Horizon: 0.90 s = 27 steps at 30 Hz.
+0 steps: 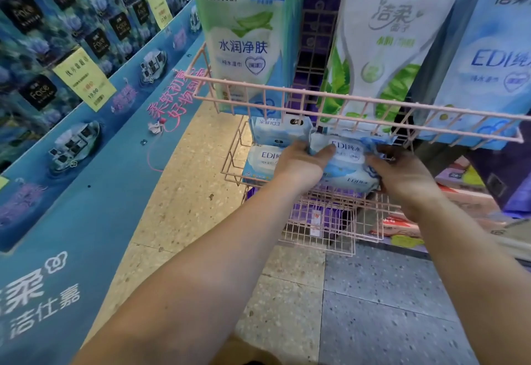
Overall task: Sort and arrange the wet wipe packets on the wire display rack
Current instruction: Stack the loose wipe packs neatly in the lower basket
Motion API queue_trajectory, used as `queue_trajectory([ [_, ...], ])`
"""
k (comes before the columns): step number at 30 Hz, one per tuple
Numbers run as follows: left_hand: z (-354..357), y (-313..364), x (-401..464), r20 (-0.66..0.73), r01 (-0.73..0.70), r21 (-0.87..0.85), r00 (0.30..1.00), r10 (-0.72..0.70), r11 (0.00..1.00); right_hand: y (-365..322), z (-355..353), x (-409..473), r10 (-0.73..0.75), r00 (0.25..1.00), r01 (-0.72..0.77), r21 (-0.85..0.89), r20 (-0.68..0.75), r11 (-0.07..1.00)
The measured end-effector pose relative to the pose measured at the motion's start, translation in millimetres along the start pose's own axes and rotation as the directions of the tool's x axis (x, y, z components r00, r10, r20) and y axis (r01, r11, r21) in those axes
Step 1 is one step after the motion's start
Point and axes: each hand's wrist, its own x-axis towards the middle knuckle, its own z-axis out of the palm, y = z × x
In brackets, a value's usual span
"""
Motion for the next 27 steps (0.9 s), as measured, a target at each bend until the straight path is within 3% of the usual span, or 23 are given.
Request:
queue_trajectory([
  [1, -1, 0, 5, 0.007, -0.054, 0.234, 0.999, 0.054, 0.971, 0, 0, 0, 0.002, 1.0, -0.003, -0.039, -0.007, 0.999],
  [3, -4, -1, 13, 0.0, -0.08, 0.662, 0.994, 0.107, 0.745, -3, 3, -4, 0.008, 1.0, -0.003, -0.206, 0.022, 0.979],
  [4, -3, -1, 15, -0.003, -0.077, 0.763, 0.992, 0.122, 0.642, -3, 6, -4, 0.016, 0.999, -0.004, -0.301, 0.039, 0.954],
  [9, 4, -6, 17, 0.118, -0.191, 0.867, 0.976, 0.183, 0.46, 2, 10, -2, 0.026, 0.997, 0.002, -0.387, 0.068, 0.922],
  [11, -4, -15, 17, 0.153, -0.245, 0.84, 0.963, 0.222, 0.484, 2, 9, -2, 0.024, 0.997, 0.005, -0.363, 0.074, 0.932],
  [13, -12, -27, 16, 0.144, -0.288, 0.695, 0.953, 0.265, 0.658, 2, 8, -1, 0.023, 0.996, 0.006, -0.346, 0.081, 0.938],
  [15, -28, -32, 15, 0.025, -0.266, 0.409, 0.96, 0.28, 0.873, 3, 8, -1, 0.03, 0.995, 0.004, -0.346, 0.092, 0.938],
  [16, -40, -33, 19, -0.069, -0.258, 0.371, 0.95, 0.303, 0.892, 3, 7, 0, 0.039, 0.994, -0.001, -0.343, 0.102, 0.939],
  [18, -68, -31, 35, -0.203, -0.249, 0.575, 0.879, 0.431, 0.779, 3, 6, 0, 0.042, 0.993, -0.002, -0.353, 0.107, 0.936],
  [19, -80, -27, 43, -0.206, -0.228, 0.681, 0.852, 0.481, 0.696, 2, 7, -1, 0.034, 0.995, 0.004, -0.362, 0.098, 0.932],
  [23, -96, -11, 64, -0.051, -0.148, 0.883, 0.913, 0.405, 0.446, -1, 12, -5, -0.039, 0.999, 0.031, -0.33, -0.02, 0.944],
  [27, -101, -10, 72, -0.007, -0.166, 0.824, 0.953, 0.304, 0.541, -6, 17, -13, -0.057, 0.997, 0.07, -0.352, 0.047, 0.934],
])
